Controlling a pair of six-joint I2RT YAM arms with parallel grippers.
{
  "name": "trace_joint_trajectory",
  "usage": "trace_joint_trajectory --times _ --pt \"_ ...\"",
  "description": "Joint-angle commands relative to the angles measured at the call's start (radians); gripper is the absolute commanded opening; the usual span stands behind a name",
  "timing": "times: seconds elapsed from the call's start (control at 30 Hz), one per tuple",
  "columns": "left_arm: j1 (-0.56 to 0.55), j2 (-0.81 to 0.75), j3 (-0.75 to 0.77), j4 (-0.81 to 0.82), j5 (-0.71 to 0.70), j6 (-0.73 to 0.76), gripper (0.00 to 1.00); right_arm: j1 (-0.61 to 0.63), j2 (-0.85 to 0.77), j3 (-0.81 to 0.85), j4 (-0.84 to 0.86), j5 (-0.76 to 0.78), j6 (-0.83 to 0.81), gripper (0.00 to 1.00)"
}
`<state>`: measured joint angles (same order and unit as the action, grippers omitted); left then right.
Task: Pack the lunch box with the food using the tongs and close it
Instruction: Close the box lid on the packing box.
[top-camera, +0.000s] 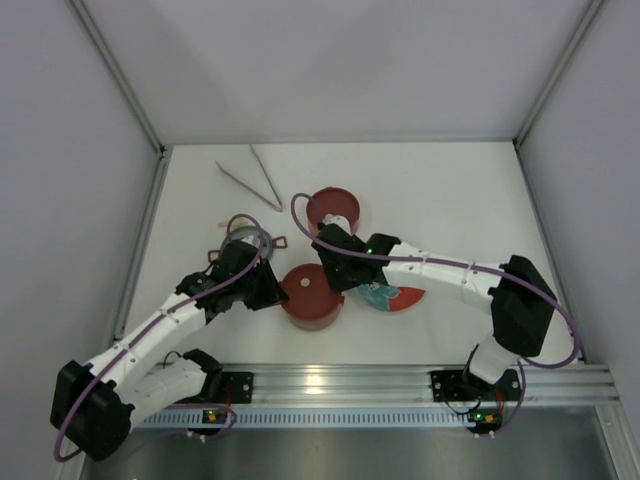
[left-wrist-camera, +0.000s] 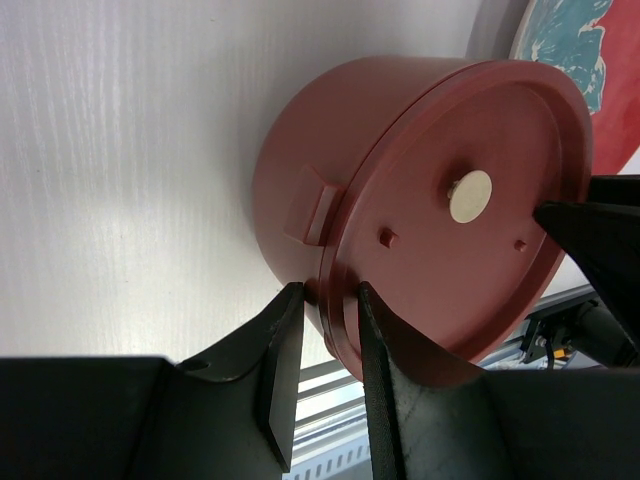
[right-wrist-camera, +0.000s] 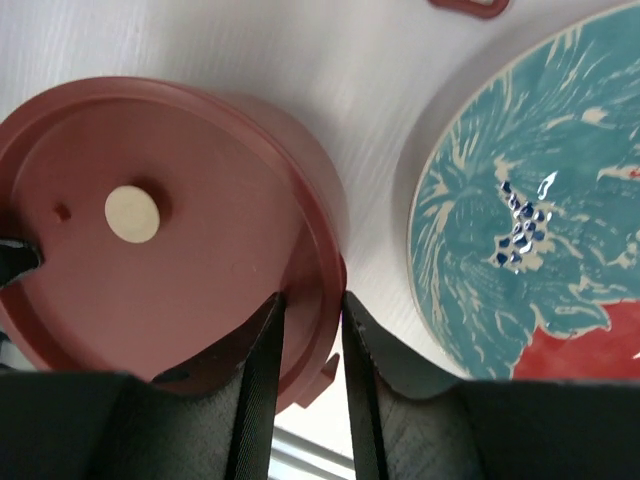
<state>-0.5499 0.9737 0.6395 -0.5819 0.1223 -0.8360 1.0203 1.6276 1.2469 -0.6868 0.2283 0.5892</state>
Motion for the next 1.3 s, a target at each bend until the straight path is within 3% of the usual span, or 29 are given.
trace_joint_trajectory --times 0.0,0.5,0.77,1.07,1.27 --pt "-0.004 0.031 -0.014 -0.045 -0.052 0.015 0.33 -0.009 0.055 -0.035 0.065 -0.038 0.018 0.28" --pt "-0.004 0.045 -0.012 -0.026 -0.055 0.015 0.34 -0.058 0.058 0.066 0.032 -0.02 -0.04 0.29" --pt "-0.001 0.138 0.009 0.045 -0.081 0.017 0.38 -0.146 0.179 0.184 0.069 -0.101 -0.086 0.29" --pt "0.001 0.192 0.025 0.149 -0.113 -0.025 0.39 -0.161 0.319 0.374 0.063 -0.144 -0.126 0.29" --pt "0.002 0.181 0.025 0.152 -0.151 -0.025 0.42 -0.169 0.261 0.422 0.015 -0.104 -0.144 0.3"
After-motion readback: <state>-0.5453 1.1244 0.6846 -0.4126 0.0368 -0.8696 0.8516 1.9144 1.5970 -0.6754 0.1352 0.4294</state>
